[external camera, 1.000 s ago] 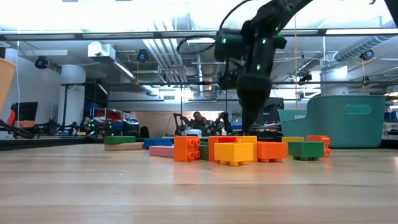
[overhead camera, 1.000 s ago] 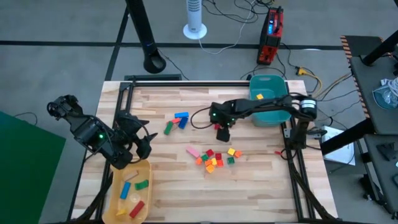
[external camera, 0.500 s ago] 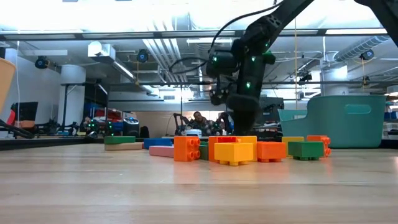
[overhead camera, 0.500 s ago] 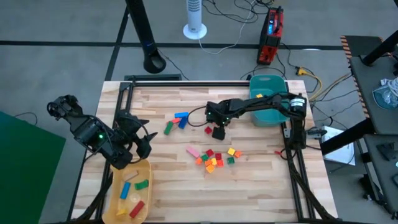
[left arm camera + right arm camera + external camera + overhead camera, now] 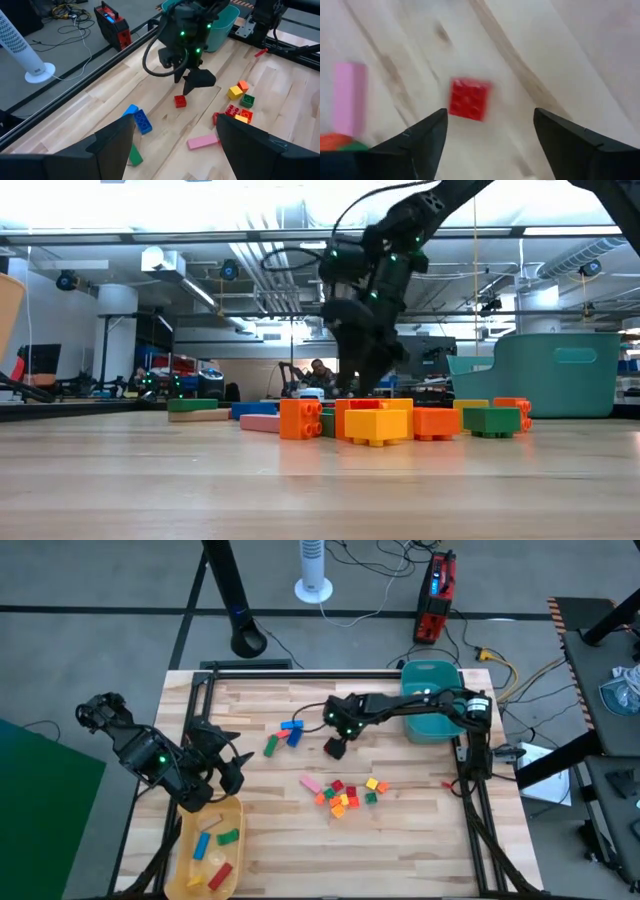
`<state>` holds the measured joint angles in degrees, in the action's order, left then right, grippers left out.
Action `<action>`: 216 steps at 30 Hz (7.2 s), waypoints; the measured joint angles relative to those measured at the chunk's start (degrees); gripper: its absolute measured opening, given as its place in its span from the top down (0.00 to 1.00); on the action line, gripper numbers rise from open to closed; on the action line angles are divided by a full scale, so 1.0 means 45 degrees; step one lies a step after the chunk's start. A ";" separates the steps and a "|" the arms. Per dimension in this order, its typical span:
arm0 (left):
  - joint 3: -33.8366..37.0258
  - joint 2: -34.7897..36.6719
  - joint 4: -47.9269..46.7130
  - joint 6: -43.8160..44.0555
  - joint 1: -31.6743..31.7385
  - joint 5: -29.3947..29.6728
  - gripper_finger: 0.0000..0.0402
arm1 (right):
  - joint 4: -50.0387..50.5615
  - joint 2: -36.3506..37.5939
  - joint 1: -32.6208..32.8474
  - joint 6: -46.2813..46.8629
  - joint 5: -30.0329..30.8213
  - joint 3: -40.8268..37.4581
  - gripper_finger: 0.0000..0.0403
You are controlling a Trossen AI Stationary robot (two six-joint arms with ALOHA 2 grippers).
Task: Sort blocks
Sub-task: Put the red 4-stud game piece into the green bin, then put the blue 8-stud game piece into the yellow bin, then put the green rectangular block into the yellow bin
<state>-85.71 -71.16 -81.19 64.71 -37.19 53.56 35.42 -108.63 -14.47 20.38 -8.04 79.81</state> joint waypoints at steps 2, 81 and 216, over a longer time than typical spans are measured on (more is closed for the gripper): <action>0.0000 0.0000 -0.0004 0.0000 0.0005 0.0005 0.33 | -0.0027 -0.0183 0.0167 0.0340 -0.0008 0.0261 0.26; -0.0180 -0.2424 0.5508 -0.8100 0.9317 -0.8524 0.33 | 0.2905 0.8968 -0.2593 0.2940 0.4172 -0.2926 0.44; 0.2409 0.0432 0.1919 0.5002 -0.1379 -1.2471 0.52 | 0.2534 0.8924 -0.2793 0.2019 0.4348 -0.2977 0.46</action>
<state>-74.87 -69.21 -72.56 87.22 -43.40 -2.56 46.82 -68.47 -27.04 29.47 11.53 66.41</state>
